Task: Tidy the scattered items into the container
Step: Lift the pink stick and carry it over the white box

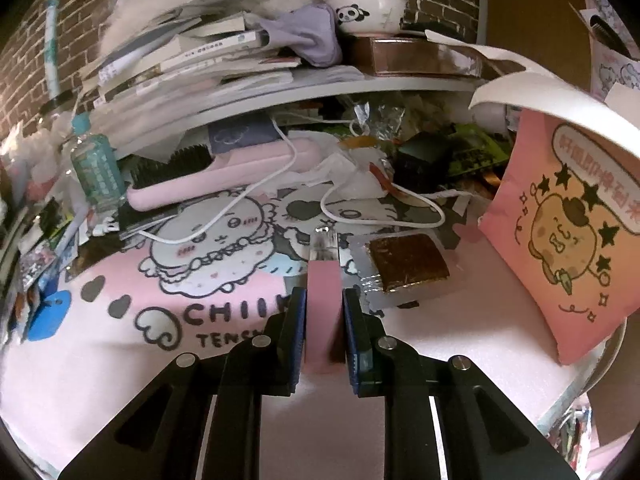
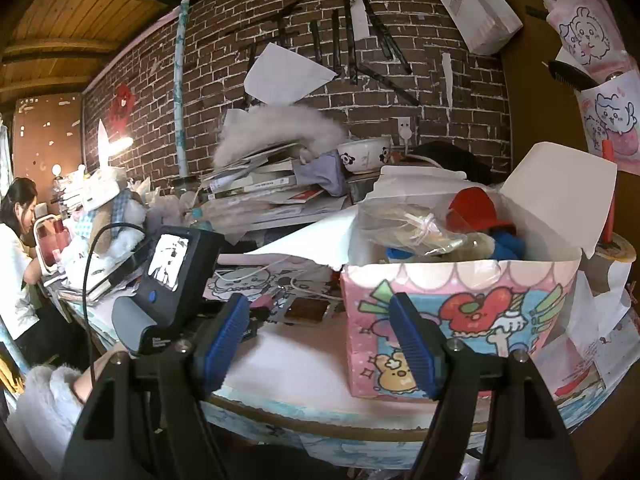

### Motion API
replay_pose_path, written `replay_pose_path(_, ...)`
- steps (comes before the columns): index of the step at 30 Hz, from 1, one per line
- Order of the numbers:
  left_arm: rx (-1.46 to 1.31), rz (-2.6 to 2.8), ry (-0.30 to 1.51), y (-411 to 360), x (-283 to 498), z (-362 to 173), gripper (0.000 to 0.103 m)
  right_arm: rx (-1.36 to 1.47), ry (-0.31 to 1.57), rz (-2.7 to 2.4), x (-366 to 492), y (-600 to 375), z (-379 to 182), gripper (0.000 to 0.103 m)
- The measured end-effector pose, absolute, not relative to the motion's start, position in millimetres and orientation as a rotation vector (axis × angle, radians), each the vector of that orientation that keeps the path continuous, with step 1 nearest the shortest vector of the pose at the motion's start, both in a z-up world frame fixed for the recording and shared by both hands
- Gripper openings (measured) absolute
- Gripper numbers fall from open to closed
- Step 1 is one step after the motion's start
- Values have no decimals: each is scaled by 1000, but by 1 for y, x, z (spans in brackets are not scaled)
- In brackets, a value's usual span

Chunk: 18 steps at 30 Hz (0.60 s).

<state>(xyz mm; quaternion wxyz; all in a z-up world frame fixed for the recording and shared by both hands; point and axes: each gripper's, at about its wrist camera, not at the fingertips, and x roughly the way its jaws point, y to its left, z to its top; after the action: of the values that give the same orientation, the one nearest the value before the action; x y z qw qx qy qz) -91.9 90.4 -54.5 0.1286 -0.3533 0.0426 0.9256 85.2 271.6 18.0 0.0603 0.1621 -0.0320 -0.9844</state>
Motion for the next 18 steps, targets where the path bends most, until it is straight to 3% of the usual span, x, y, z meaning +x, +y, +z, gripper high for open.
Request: replay_pose_path(18, -669, 2653, 195, 121, -54, 63, 13, 432, -136, -2988, 99, 284, 26, 70)
